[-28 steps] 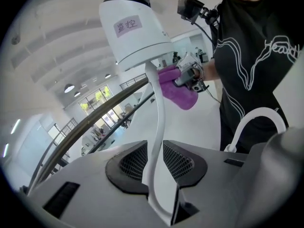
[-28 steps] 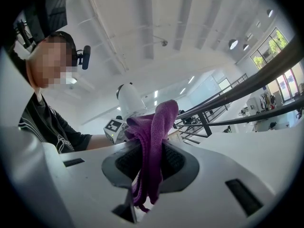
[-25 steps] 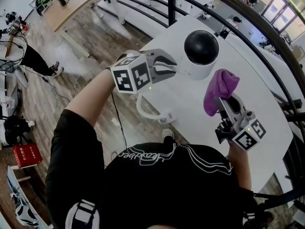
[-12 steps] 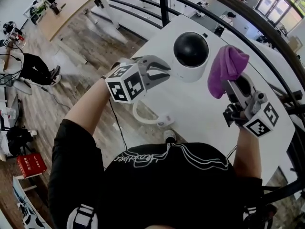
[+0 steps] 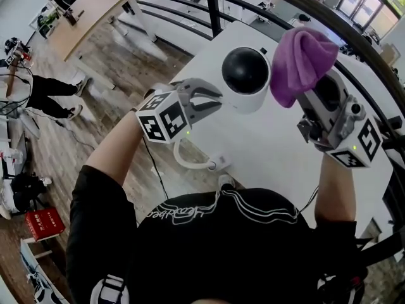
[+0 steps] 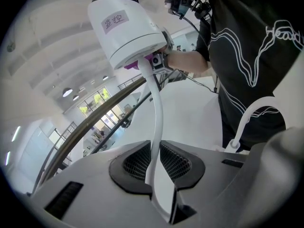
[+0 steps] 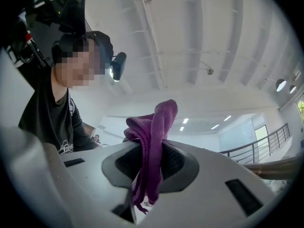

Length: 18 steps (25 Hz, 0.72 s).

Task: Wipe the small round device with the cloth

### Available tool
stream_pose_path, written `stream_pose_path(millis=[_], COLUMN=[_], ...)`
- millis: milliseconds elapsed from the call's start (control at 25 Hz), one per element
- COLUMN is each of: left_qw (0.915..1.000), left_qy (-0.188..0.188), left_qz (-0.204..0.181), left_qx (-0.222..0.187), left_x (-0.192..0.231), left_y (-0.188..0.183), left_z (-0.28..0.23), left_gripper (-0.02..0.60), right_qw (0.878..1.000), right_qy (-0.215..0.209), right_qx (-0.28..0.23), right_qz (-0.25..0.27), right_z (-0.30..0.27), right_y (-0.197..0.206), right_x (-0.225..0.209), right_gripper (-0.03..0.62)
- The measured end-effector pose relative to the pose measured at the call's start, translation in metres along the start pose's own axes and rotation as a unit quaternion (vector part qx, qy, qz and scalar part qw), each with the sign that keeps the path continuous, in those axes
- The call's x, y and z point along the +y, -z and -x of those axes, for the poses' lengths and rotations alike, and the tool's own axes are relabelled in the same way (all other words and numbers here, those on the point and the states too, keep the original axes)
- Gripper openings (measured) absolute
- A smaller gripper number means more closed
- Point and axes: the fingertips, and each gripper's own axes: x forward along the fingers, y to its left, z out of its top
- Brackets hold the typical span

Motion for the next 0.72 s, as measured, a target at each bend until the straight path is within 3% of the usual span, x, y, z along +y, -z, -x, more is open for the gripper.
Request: stream_pose_path(millis=[360, 720], left_qw=[1.0, 1.0], left_qy=[0.004, 0.007], left_qz=[0.003, 0.005], left_qx=[0.001, 0.0], left_x=[0.0, 0.0], left_y=[0.001, 0.002], left_z=[0.001, -0.002], left_gripper=[0.067, 0.067], right_qw=[0.998, 0.995], right_qy=[-0.05, -0.079], right_qx=[-0.016, 0.006], right_qz=[0.02, 0.066], right_z=[-0.017, -0.016], right_y=[-0.01, -0.002], right_x=[0.018, 0.026], right_gripper=[0.067, 0.067])
